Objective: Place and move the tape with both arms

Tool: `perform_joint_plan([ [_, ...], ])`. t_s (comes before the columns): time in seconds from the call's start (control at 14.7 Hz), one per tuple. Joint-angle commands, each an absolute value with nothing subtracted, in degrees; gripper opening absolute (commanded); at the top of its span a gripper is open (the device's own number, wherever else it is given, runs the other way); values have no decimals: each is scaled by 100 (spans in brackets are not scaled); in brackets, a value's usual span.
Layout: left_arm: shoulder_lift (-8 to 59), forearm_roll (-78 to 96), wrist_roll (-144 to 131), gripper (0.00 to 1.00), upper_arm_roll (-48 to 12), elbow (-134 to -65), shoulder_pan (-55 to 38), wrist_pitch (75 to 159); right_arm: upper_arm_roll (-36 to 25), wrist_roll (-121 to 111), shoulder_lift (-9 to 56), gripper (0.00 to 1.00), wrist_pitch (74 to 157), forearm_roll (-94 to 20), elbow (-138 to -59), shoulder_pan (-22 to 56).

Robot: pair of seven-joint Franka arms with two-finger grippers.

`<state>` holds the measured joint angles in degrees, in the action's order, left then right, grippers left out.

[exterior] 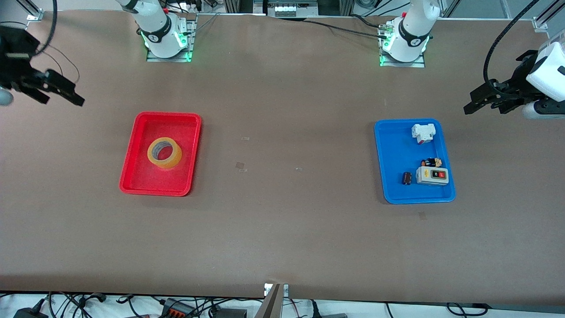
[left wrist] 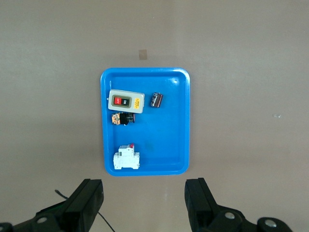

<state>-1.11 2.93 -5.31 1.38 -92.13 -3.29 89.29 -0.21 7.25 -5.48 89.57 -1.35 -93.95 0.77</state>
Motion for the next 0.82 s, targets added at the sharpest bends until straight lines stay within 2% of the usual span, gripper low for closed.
perform_joint_plan([
  [0.0, -18, 193, -492, 100, 132, -8965, -378, 8631, -35, 809, -712, 99, 8816, -141, -9396, -17],
  [0.41, 141, 255, -431, 100, 132, -8798, -378, 8613, -35, 729, 377, 99, 8042, 18, -8052, -9],
  [0.75, 105, 246, -422, 100, 132, -8833, -378, 8508, -9, 756, 115, 99, 8357, 140, -8506, 44],
])
